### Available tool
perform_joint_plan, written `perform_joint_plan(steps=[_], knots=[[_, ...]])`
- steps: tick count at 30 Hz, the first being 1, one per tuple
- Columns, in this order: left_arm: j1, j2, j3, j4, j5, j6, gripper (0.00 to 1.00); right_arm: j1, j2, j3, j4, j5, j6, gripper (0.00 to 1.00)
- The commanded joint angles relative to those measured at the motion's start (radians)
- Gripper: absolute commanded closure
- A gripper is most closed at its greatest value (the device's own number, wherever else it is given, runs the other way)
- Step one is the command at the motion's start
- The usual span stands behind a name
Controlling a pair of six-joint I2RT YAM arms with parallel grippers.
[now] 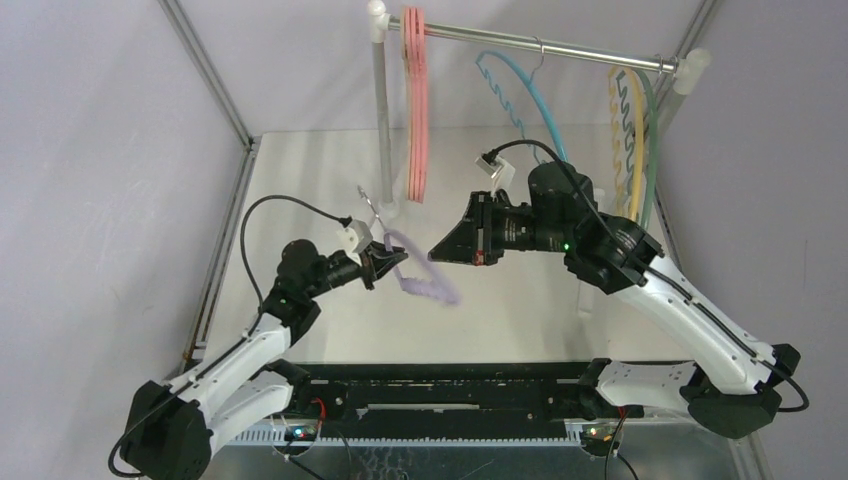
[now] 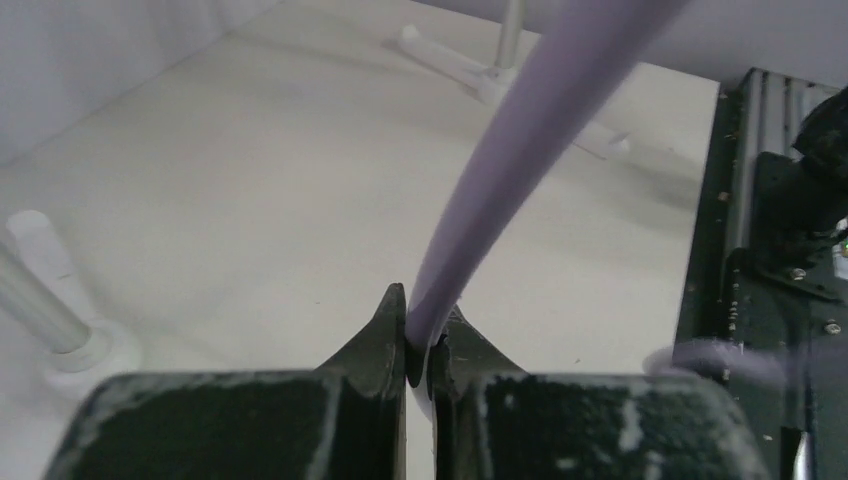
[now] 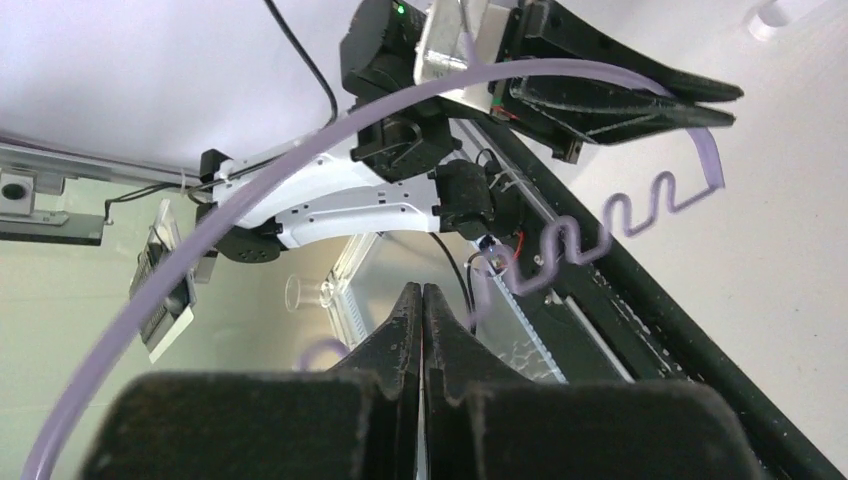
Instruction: Organize the hangers
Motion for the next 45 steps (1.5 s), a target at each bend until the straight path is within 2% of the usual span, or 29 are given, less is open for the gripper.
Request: perform_joint_plan(steps=[1,4,9,15,19,25,33,41,43,45], knots=[[0.004,-0.046,0.072,-0.041,-0.004,0.046,1.0,0.008,0.015,0.008,0.001,-0.012,-0.013,1.0],[0.004,-0.063,0.072,-0.062,-0.008,0.064,1.0,0.017,0.008,0.022,-0.032,0.034,-0.028,0.75],[0.003,-0.103,0.079,-0.179,-0.037,0.166,1.0,0.054,-0.017,0.082,-0.134,0.173,-0.073,0.54],[0.004,-0.087,0.163,-0.542,-0.115,0.447,1.0,0.108,-0.006,0.221,-0.292,0.334,-0.138,0.41],[0.004,-0.088,0.185,-0.653,-0.179,0.53,1.0,0.111,-0.021,0.28,-0.357,0.377,-0.177,0.34],[0.002,-0.099,0.176,-0.686,-0.26,0.549,1.0,0.163,-0.008,0.315,-0.455,0.34,-0.194,0.28],[0.003,-0.093,0.199,-0.699,-0.292,0.546,1.0,0.35,0.01,0.173,-0.476,0.358,-0.131,0.26],[0.002,-0.095,0.2,-0.687,-0.294,0.531,1.0,0.393,0.013,0.074,-0.477,0.346,-0.102,0.26],[0.002,-0.093,0.201,-0.682,-0.291,0.525,1.0,0.393,0.019,0.067,-0.472,0.348,-0.103,0.31],[0.002,-0.088,0.204,-0.682,-0.29,0.522,1.0,0.393,0.031,0.06,-0.473,0.334,-0.105,0.49]])
